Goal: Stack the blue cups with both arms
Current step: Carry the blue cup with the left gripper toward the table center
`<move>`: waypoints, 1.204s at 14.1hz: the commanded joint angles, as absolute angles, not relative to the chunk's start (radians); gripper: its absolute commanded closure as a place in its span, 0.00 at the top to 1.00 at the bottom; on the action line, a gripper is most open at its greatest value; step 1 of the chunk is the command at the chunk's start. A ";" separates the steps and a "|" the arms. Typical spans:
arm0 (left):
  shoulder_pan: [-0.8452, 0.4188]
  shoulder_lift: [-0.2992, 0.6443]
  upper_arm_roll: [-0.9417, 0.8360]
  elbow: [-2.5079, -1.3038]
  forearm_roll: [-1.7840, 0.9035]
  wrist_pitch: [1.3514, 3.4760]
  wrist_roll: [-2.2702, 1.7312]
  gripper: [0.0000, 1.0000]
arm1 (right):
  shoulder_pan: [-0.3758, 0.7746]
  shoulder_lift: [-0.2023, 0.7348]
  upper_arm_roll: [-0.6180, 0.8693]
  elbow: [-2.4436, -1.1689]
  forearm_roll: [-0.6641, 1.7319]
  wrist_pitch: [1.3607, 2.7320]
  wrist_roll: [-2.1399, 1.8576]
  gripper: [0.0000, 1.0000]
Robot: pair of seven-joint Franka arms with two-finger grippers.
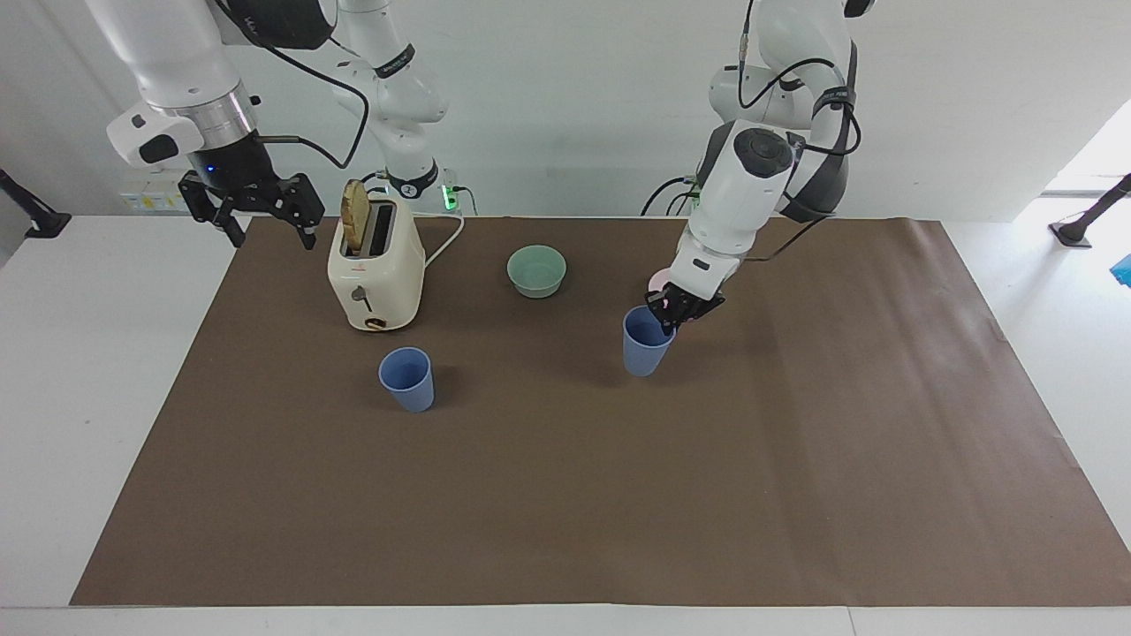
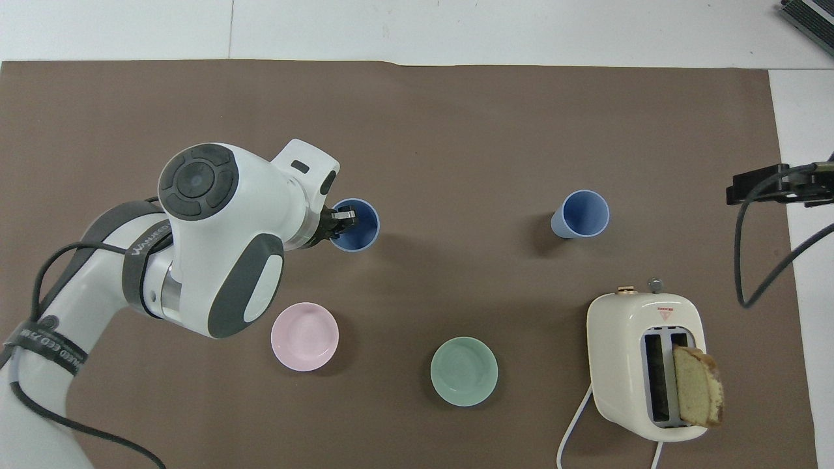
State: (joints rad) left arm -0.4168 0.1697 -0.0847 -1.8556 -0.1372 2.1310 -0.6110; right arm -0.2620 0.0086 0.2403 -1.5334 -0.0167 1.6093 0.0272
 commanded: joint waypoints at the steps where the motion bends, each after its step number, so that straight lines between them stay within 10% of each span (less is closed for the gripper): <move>1: -0.456 0.221 -0.067 -1.812 -0.112 2.151 -0.646 0.00 | -0.275 -0.015 0.245 -1.562 -0.005 1.615 0.012 1.00; 17: -0.509 0.270 -0.066 -1.865 -0.114 2.246 -0.650 0.00 | -0.275 -0.017 0.245 -1.565 -0.002 1.618 0.015 1.00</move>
State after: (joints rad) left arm -0.4979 0.2695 -0.0766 -1.8528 -0.1344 2.2116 -0.6345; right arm -0.2620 0.0084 0.2403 -1.5343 -0.0166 1.6093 0.0272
